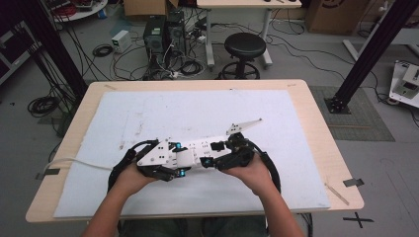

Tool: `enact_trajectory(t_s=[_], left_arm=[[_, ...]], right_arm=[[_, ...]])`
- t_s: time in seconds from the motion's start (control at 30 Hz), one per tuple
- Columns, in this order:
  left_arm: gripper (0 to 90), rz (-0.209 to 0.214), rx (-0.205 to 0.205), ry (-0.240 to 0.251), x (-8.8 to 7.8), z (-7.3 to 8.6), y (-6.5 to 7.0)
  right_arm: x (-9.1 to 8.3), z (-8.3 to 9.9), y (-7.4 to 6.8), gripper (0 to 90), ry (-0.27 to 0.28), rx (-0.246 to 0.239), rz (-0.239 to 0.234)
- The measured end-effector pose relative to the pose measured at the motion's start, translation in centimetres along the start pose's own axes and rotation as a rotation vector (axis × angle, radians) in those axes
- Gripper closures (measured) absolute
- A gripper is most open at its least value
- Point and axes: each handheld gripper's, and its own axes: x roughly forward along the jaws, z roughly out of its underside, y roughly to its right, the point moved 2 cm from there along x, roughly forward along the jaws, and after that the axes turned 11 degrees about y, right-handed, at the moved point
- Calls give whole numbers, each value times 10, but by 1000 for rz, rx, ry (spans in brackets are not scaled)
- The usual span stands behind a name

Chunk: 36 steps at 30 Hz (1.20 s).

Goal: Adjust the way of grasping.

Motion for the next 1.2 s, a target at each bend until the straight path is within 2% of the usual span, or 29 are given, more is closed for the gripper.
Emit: enact_trajectory(t_s=[0.13,0.27,0.47,0.7,0.77,0.8,0.87,0.97,1.07,1.1,1.2], left_arm=[[425,1,29,-3,3,-2,3],[424,-3,48,-9,7,-3,6],[425,-9,59,5,10,-6,9],[425,-9,71,8,12,-9,11],[425,-10,78,6,12,-9,12],[425,-9,80,7,12,-9,12],[425,-9,80,7,12,-9,12],[425,-15,85,13,12,-10,12],[425,-14,84,13,13,-10,12],[425,-12,86,14,13,-11,12],[425,-18,93,14,13,-11,12]], right_arm=[[7,1,0,176,-4,48,-32],[11,2,-1,176,-9,67,-50],[21,4,-2,176,-12,109,-95],[28,6,0,182,-19,143,-120],[30,7,0,216,-18,154,-133],[31,8,0,280,-19,170,-158],[31,8,1,283,-14,174,-163],[32,8,2,347,-14,188,-178],[32,8,2,357,-16,190,-184],[33,8,3,396,-15,202,-196],[33,8,3,407,-9,201,-198]])
